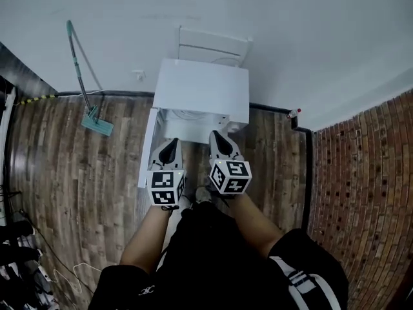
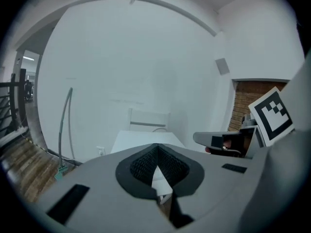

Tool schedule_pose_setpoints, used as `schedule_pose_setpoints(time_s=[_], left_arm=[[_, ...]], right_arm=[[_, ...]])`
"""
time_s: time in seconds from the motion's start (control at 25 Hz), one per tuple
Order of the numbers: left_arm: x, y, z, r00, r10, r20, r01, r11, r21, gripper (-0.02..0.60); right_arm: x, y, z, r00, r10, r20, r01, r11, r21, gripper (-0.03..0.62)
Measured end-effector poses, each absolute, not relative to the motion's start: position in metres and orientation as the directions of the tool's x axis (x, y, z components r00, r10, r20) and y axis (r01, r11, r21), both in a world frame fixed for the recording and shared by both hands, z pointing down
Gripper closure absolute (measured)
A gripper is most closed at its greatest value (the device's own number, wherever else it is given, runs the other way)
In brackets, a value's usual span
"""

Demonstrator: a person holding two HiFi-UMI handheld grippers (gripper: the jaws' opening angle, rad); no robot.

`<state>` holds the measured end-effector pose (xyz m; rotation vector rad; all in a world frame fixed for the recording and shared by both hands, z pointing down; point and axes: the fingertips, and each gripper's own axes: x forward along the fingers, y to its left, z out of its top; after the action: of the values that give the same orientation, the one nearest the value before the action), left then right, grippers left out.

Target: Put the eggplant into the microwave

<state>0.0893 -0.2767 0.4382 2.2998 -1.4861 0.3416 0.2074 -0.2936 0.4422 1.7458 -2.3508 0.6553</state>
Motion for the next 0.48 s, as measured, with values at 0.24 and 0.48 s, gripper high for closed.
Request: schedule_pose_setpoints(time_s=[0.24, 0.48], left_arm=[[0.094, -0.281, 0.365, 0.404, -0.845, 0.349, -0.913, -0.396, 0.098, 0.583], [0.098, -0.282, 0.33, 0.425, -0.855, 0.297, -0.902, -0.427, 0.061, 0.583]], right_arm=[[0.21, -0.286, 0.362, -0.31, -0.914, 0.264, -0.934, 0.239, -0.267, 0.582], [0.198, -0.276, 0.303, -0.318, -0.935, 0.157, -0.942, 0.293, -0.165, 0.582]])
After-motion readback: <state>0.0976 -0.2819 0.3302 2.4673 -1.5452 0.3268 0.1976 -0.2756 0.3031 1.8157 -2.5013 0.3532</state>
